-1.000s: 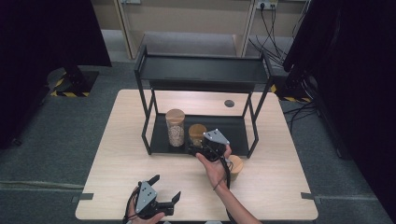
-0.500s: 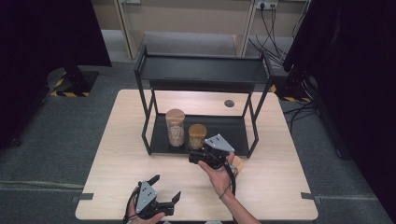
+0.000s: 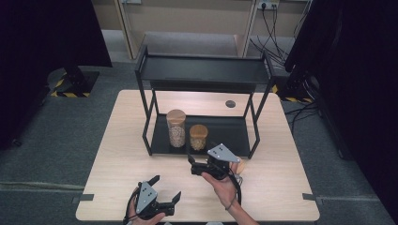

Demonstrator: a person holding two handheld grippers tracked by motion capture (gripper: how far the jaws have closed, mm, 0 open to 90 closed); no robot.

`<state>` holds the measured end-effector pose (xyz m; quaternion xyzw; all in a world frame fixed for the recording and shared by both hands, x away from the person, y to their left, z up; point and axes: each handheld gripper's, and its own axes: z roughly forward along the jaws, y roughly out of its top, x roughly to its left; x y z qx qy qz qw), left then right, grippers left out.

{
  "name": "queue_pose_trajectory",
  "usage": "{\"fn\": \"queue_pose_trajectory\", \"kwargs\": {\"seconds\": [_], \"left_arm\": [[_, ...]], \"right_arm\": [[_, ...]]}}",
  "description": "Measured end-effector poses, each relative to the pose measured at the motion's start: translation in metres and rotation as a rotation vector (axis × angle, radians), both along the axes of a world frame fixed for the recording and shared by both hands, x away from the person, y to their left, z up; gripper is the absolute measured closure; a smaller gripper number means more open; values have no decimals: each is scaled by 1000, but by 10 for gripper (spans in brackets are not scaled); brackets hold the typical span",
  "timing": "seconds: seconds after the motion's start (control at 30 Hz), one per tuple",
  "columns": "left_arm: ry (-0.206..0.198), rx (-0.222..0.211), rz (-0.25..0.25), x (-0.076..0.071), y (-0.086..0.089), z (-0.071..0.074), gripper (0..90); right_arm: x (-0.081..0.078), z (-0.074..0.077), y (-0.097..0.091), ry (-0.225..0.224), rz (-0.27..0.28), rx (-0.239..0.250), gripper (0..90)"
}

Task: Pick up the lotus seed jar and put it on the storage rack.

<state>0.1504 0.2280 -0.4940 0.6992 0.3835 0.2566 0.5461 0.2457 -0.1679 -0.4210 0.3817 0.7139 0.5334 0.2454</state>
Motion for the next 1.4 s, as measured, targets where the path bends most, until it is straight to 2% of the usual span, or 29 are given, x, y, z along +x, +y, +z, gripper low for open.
{"fn": "queue_pose_trajectory", "kwargs": {"seconds": [0.2,0.47,0.77,1.13,1.4], "left_arm": [[-5,7,6,0,0,0,27],[-13,11,15,0,1,-1,27],[-16,9,17,-1,1,-1,27],[-16,6,22,-1,1,-1,27],[-17,5,28,-3,2,-1,27]], "right_arm": [[-12,-3,-9,0,36,11,41],[-25,-7,-18,-13,57,29,41],[-42,-15,-29,-4,83,32,42],[-61,-24,-41,-6,100,37,42],[-67,-29,-47,0,97,39,41]]}}
